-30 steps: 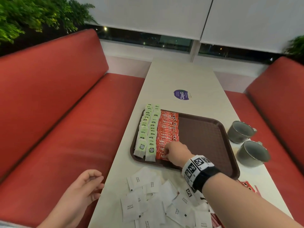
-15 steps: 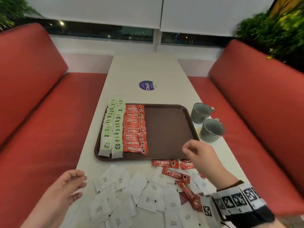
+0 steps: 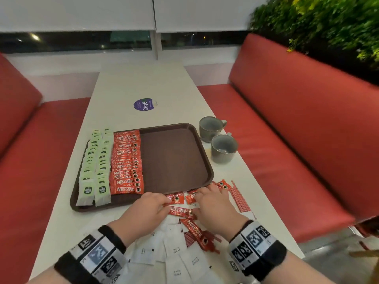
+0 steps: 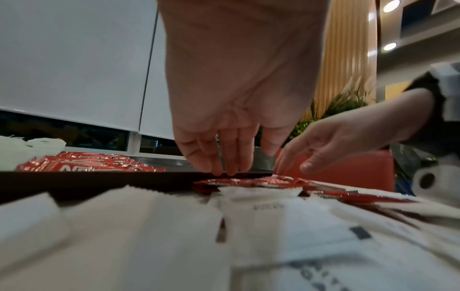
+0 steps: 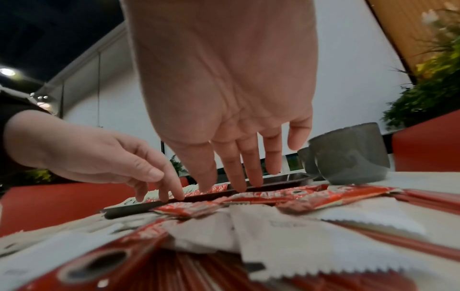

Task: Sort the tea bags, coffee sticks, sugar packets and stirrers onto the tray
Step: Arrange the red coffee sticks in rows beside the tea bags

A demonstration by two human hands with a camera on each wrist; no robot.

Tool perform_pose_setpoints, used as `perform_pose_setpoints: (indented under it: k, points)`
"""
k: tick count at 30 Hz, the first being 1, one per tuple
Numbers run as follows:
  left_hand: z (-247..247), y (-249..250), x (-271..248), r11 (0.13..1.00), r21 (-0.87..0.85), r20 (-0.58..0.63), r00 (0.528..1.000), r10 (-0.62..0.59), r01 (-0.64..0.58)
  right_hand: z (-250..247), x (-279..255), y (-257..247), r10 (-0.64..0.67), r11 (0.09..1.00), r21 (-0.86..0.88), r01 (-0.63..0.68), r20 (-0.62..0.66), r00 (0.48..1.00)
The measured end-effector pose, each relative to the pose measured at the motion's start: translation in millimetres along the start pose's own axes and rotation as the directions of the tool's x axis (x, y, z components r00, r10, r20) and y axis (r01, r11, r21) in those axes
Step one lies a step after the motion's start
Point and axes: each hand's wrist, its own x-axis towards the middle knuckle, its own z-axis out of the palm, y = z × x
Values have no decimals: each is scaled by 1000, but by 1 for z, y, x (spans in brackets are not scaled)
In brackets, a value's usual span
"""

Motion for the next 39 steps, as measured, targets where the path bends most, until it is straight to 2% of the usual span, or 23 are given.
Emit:
perform_pose_setpoints:
  k: [4, 9, 16, 22, 30, 39]
  points:
    - [15, -2, 4, 995, 93, -12, 999, 35, -34, 3, 9, 2, -22, 996, -82, 25, 31, 999]
    - [24, -2, 9, 993, 114, -55, 998, -23, 29, 2, 16, 5, -53, 993, -106, 58, 51, 997]
    - [29, 1, 7, 959, 270, -77, 995, -65, 83, 3, 17, 7, -105, 972, -201, 121, 85, 991]
    - [31, 2, 0, 955, 284, -96, 994, -58, 84, -1, 18, 12, -149, 981, -121, 154, 50, 988]
    - [27, 0, 4, 964, 219, -63, 988, -141, 151, 1, 25, 16, -173, 984, -28, 174, 54, 983]
    - [17, 20, 5, 919, 337, -103, 978, -180, 205, -2, 26, 23, -158, 987, 32, 155, 81, 984]
